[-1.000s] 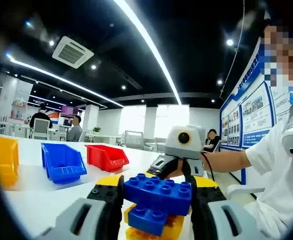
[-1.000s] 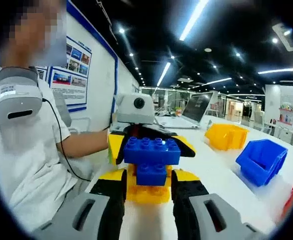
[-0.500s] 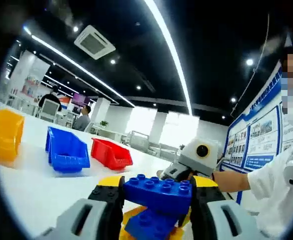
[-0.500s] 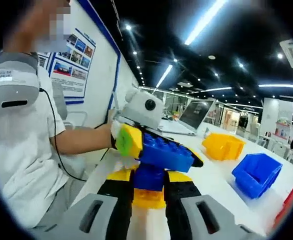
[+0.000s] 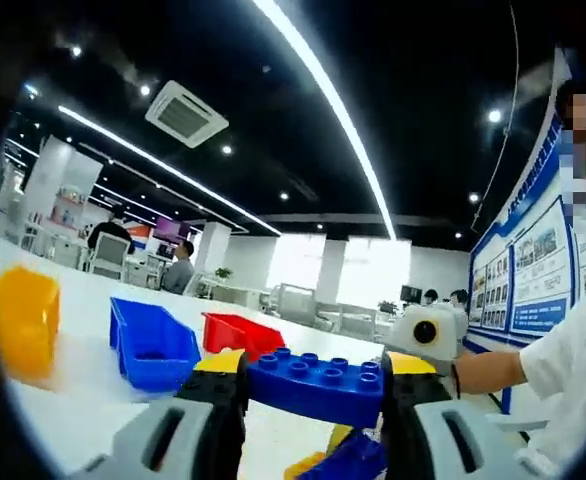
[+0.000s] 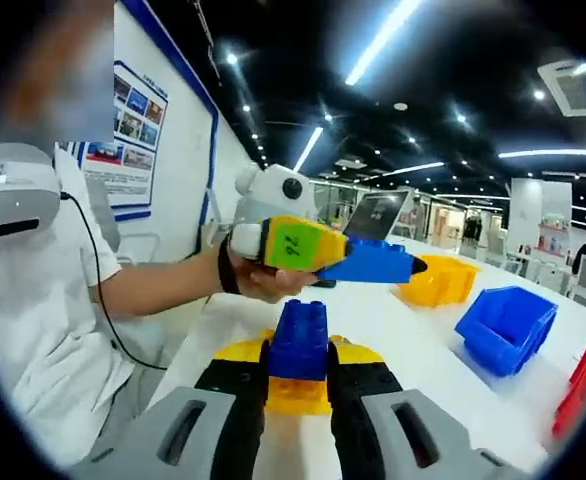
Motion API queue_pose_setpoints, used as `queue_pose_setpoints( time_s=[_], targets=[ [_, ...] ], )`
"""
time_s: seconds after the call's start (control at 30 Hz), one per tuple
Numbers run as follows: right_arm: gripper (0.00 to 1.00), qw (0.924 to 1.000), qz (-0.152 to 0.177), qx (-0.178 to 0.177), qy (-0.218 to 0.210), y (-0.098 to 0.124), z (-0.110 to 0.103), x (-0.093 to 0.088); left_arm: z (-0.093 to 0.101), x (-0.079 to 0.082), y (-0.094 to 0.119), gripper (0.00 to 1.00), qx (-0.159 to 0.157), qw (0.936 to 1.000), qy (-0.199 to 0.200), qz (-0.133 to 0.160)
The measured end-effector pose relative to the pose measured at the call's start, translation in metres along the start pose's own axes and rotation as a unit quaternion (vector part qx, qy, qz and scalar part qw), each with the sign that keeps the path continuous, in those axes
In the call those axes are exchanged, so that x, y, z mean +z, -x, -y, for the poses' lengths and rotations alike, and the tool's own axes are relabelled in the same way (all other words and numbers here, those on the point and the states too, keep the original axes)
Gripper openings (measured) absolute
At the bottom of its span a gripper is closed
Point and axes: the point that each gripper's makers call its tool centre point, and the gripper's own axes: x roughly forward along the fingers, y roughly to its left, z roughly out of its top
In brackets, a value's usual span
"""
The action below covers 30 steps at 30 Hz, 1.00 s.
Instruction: Take apart the toy blocks one by one and place each separated block into its matching bin, sorting the blocks by their type until all the connected pieces are disassembled and separated into the correct bins
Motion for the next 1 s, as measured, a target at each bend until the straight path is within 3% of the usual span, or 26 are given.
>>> queue_pose_setpoints(
  time_s=[0.17,0.33,0.5,0.57,0.63,0.73,0.87,1.0],
  targets=[
    [0.25,1.0,-0.004,-0.005,0.005,-0.001,0.001,0.0,-0.034,0.015,-0.019,0.53,0.033,0.9994,-0.013,0.0],
    [0.25,0.9998,-0.008,-0.007,0.017,-0.003,0.001,0.001,-0.062,0.025,-0.039,0.53,0.065,0.9963,-0.051,-0.022],
    [0.25,0.9995,-0.014,-0.015,0.024,-0.006,0.003,0.002,-0.097,0.027,-0.058,0.53,0.1,0.9923,-0.059,-0.043],
    [0.25,0.9994,-0.015,-0.018,0.025,-0.007,0.004,0.003,-0.126,0.025,-0.068,0.53,0.137,0.9867,-0.068,-0.056],
    [0.25,0.9995,-0.016,-0.017,0.022,-0.009,0.004,0.003,-0.142,0.024,-0.074,0.53,0.159,0.9824,-0.075,-0.062],
    [0.25,0.9994,-0.019,-0.017,0.024,-0.01,0.003,0.003,-0.167,0.016,-0.081,0.53,0.202,0.9699,-0.105,-0.085],
    [0.25,0.9992,-0.021,-0.017,0.028,-0.01,0.001,0.004,-0.19,0.006,-0.092,0.53,0.23,0.962,-0.106,-0.101],
    [0.25,0.9992,-0.022,-0.015,0.03,-0.012,-0.002,0.004,-0.197,-0.003,-0.1,0.53,0.237,0.9588,-0.109,-0.112]
  ],
)
